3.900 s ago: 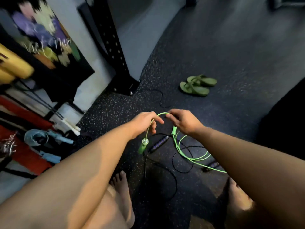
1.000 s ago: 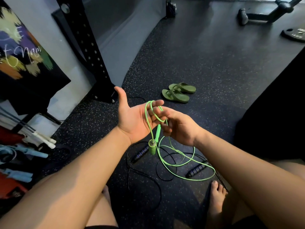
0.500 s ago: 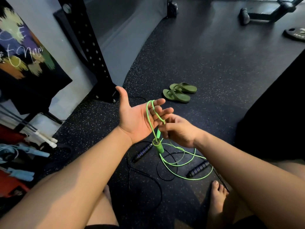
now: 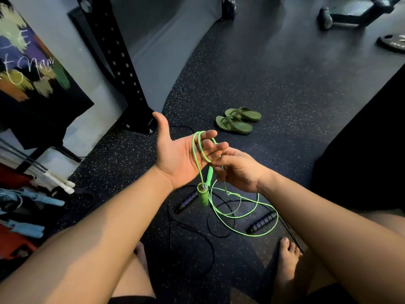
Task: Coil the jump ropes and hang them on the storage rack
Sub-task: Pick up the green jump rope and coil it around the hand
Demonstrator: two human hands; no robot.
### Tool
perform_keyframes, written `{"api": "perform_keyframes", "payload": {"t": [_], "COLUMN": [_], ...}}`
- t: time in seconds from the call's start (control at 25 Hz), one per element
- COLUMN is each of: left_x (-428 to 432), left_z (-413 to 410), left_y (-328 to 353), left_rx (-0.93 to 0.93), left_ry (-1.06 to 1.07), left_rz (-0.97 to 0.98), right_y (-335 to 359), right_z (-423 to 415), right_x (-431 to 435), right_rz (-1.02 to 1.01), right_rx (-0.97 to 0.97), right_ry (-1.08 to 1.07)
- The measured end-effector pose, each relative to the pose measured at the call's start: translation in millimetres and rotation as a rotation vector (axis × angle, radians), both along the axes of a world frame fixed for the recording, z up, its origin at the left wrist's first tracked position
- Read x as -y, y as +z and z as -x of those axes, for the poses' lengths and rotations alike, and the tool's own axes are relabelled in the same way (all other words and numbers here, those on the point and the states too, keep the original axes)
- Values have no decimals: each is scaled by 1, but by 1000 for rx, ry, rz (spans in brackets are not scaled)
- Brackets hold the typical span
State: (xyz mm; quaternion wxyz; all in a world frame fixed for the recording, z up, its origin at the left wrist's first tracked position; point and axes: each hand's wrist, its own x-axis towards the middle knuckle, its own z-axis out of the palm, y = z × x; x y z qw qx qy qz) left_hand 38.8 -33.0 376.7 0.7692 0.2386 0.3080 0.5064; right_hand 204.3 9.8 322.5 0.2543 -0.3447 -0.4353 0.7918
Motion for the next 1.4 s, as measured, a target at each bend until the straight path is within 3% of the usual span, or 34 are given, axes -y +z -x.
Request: {"api": "perform_keyframes", "payload": {"t": [0.2, 0.4, 0.48, 0.56, 0.72, 0.8, 0.96, 1.12, 1.4], "left_x": [2, 3, 1, -3, -14, -19, -27, -30, -15], "left_z": [-2, -2, 2, 8, 28, 35, 41, 36, 5], "left_y": [2, 7, 9, 9, 5, 2, -6, -21, -33], "left_rx": [-33, -62, -35, 12, 71, 53, -48, -192, -411], "left_ry": [-79, -103, -61, -9, 103, 148, 218, 150, -351], "left_rz": [-11, -32, -33, -49, -102, -107, -82, -37, -40], "right_y": [2, 2, -6, -18, -35, -33, -3, 20, 34], "right_z": [2, -5, -5, -3, -9, -10, -5, -3, -12], "right_x": [3, -17, -14, -9, -4, -1, 5, 6, -9], "right_rz": [-134, -253, -338, -427, -815, -968, -1209, -1387, -1445], "right_rx": [49, 214, 309, 408, 736, 812, 797, 689, 587], "right_ry": [69, -241, -244, -154, 207, 346, 405, 331, 181]}}
